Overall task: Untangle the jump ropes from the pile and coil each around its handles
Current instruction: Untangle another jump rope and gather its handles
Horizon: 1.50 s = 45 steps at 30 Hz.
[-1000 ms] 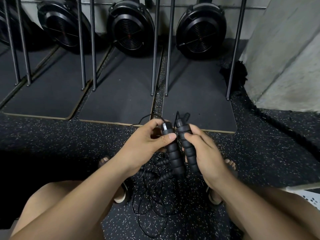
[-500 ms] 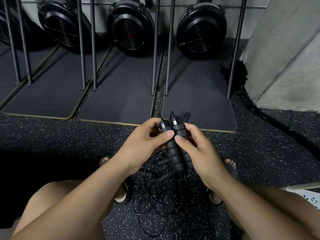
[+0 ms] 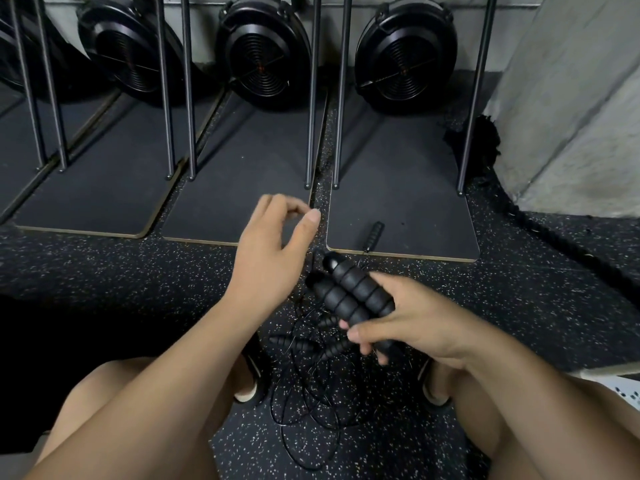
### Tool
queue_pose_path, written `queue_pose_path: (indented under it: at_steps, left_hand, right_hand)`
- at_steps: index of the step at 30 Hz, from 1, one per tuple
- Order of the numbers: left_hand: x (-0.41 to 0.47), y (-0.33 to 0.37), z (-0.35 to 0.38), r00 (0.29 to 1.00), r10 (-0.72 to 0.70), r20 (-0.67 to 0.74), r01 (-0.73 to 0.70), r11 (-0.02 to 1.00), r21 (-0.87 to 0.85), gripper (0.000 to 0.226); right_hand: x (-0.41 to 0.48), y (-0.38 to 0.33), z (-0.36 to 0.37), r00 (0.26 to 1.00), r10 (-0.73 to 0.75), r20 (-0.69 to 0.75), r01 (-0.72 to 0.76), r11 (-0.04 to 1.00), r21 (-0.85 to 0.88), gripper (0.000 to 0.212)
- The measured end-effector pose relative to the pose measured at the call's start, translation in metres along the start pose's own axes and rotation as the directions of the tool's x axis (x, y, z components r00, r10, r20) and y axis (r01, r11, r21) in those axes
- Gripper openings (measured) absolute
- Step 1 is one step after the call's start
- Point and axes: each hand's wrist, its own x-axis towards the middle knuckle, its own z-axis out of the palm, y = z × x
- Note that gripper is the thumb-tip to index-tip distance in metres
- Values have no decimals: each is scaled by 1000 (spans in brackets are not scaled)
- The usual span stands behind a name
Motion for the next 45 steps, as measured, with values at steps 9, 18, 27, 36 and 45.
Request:
queue_pose_path:
  at_steps: [9,18,27,36,45]
  left_hand:
    - [-4,21,6,827,-323,460,560,552,-618,44]
    - [-29,27,42,782,-266,563,605,538,-587,84]
    - [0,18,8,851,-175,495,514,467,-719,69]
    - [-15,21,24,942,-166,293,287,851,-440,59]
    - [-32,6,43,885,-78,459,142,984,-106,28]
  right_hand:
    - [-20,-17,3,968,-166,190,148,983,104,60]
    - [-9,-28,1,919,-375,-125,395,866,308,53]
    - [-12,-22,-10,922,-306,-238,368,886,282,57]
    - [-10,-21,1,933,-303,-193,346,900,264,55]
    - [-8,-15,11,934,-328,-145,355,904,237,51]
